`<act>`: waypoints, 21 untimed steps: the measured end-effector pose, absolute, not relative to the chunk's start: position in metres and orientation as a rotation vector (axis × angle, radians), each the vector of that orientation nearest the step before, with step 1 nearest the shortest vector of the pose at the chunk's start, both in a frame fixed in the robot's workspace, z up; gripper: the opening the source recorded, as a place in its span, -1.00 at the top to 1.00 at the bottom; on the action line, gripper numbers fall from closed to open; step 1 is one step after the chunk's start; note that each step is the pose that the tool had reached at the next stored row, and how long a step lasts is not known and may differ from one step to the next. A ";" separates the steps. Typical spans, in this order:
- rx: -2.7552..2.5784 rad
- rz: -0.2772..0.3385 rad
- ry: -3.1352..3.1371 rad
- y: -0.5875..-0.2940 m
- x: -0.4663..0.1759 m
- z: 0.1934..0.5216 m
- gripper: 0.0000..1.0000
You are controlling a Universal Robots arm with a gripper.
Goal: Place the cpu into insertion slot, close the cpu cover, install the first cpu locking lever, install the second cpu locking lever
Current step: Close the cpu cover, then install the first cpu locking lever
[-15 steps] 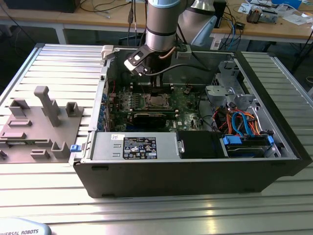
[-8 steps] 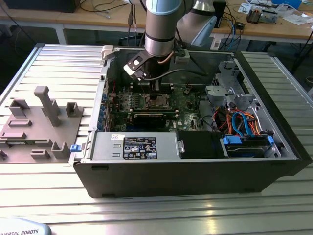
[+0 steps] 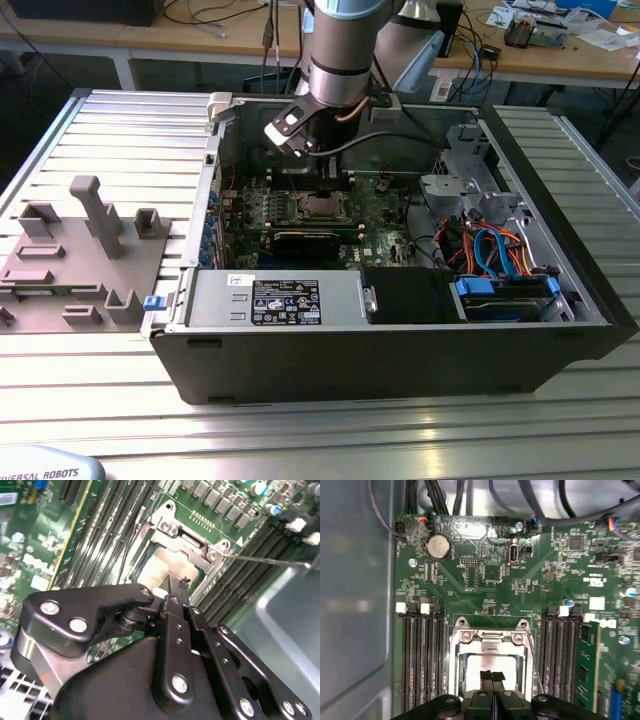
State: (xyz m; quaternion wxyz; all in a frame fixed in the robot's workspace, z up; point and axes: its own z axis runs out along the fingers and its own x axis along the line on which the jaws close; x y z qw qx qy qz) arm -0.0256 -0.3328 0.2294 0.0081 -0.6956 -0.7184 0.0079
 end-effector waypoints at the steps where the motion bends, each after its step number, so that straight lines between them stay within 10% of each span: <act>1: -2.174 0.025 -2.245 -0.333 -0.026 0.233 0.79; 21: -2.172 0.025 -2.247 -0.333 -0.026 0.257 0.79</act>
